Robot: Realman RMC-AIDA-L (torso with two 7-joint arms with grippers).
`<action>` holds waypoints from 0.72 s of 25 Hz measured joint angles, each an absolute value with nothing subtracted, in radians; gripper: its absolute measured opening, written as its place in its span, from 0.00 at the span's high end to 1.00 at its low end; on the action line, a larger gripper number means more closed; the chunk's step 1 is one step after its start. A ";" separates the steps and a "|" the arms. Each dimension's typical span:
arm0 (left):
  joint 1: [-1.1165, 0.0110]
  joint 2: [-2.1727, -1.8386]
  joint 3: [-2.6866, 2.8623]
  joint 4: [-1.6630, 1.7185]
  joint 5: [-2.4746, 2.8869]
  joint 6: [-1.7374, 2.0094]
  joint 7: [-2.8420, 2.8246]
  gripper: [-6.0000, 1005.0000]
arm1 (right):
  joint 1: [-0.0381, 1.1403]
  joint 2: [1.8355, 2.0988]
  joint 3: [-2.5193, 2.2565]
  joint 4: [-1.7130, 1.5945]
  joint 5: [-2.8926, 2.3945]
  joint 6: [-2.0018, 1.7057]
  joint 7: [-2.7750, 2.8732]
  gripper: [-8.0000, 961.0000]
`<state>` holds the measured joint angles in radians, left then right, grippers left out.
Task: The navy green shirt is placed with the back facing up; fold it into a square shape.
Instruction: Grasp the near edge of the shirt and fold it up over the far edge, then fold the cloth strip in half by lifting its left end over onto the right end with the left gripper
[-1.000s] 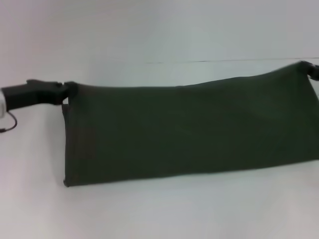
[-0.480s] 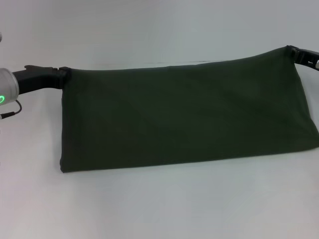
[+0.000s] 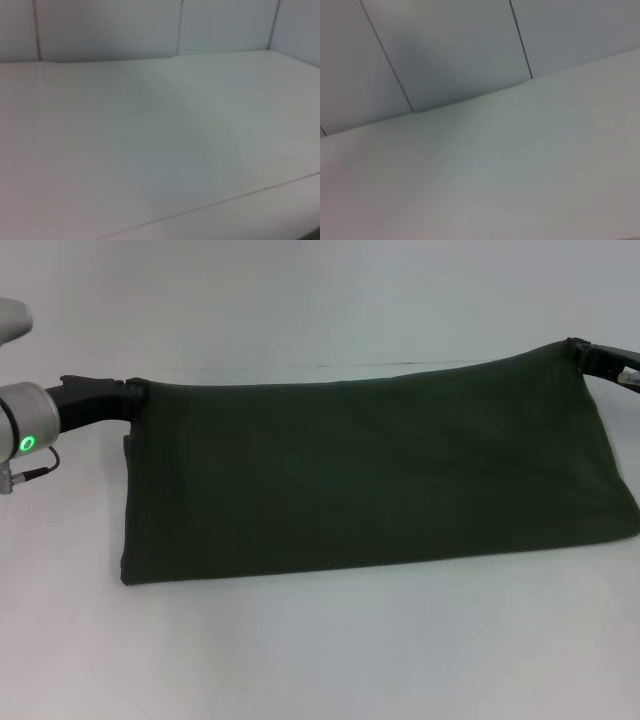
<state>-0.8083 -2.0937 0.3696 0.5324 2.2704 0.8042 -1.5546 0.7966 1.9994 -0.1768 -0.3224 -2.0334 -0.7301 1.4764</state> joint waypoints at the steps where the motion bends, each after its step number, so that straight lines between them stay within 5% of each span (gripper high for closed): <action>1: -0.809 -2.101 0.373 0.535 2.270 0.780 -1.553 0.99 | 0.798 2.001 -0.188 -0.322 -2.033 -0.724 1.474 0.87; 7: -0.810 -2.133 0.408 0.543 2.269 0.684 -1.539 0.93 | 0.805 2.010 -0.236 -0.331 -2.027 -0.685 1.452 0.86; 13: -0.773 -2.147 0.406 0.594 2.192 0.656 -1.549 0.81 | 0.798 2.009 -0.240 -0.353 -1.996 -0.673 1.455 0.65; 18: -0.718 -2.142 0.408 0.659 2.141 0.819 -1.632 0.59 | 0.767 1.997 -0.243 -0.361 -1.989 -0.791 1.474 0.38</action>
<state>-0.7175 -2.1422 0.4081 0.6592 2.1405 0.8194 -1.6324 0.7667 1.9974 -0.2426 -0.3606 -1.9887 -0.7915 1.4743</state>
